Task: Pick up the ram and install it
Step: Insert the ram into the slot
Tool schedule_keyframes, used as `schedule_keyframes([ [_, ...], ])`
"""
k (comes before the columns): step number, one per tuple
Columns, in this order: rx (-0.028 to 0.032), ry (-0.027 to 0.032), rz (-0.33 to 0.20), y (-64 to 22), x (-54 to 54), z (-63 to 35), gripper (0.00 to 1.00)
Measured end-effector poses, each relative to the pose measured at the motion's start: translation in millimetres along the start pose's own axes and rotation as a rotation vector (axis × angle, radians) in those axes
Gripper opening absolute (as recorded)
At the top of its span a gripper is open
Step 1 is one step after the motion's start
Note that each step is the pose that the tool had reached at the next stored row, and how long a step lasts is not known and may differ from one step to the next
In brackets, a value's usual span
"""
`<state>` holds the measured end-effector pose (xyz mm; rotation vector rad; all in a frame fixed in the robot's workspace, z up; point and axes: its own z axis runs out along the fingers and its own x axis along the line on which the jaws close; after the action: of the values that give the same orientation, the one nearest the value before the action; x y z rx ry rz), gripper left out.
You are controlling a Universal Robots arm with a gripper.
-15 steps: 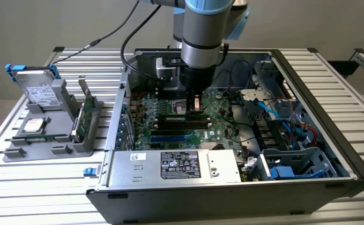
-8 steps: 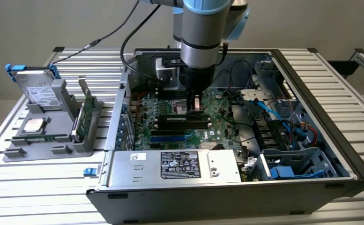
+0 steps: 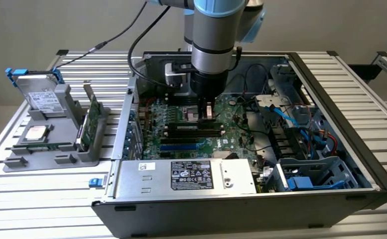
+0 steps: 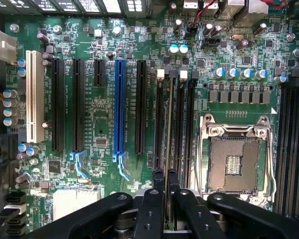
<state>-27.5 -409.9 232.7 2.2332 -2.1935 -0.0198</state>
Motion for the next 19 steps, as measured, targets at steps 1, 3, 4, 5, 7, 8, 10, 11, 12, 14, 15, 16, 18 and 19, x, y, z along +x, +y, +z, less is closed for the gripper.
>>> schedule_keyframes([
  [1, 0.0000, 0.0001, -0.002, 0.0, 0.1, 0.0, 0.13],
  [3, -0.0002, 0.0003, -0.011, 0.0, 0.2, 0.0, 0.13],
  [4, -0.0004, 0.0004, -0.017, 0.0, 0.3, 0.0, 0.13],
  [5, -0.0005, 0.0005, -0.024, 0.0, 0.3, 0.0, 0.13],
  [7, -0.0006, 0.0007, -0.035, 0.0, 0.4, -0.1, 0.13],
  [8, -0.0006, 0.0007, -0.036, 0.0, 0.4, -0.1, 0.13],
  [10, -0.0006, 0.0007, -0.037, -0.1, 1.3, 0.1, 0.13],
  [11, -0.0006, 0.0008, -0.037, 0.0, 2.1, 0.1, 0.13],
  [12, -0.0005, 0.0006, -0.036, 0.0, 2.6, 0.2, 0.13],
  [14, -0.0006, 0.0007, -0.036, 0.1, 2.8, 0.4, 0.13],
  [15, -0.0007, 0.0009, -0.036, 0.0, 2.8, 0.4, 0.13],
  [16, -0.0006, 0.0008, -0.036, 0.0, 2.9, 0.5, 0.13],
  [18, -0.0005, 0.0004, -0.035, 0.0, 3.0, 1.4, 0.13],
  [19, -0.0006, 0.0006, -0.033, 0.0, 3.0, 1.8, 0.13],
])
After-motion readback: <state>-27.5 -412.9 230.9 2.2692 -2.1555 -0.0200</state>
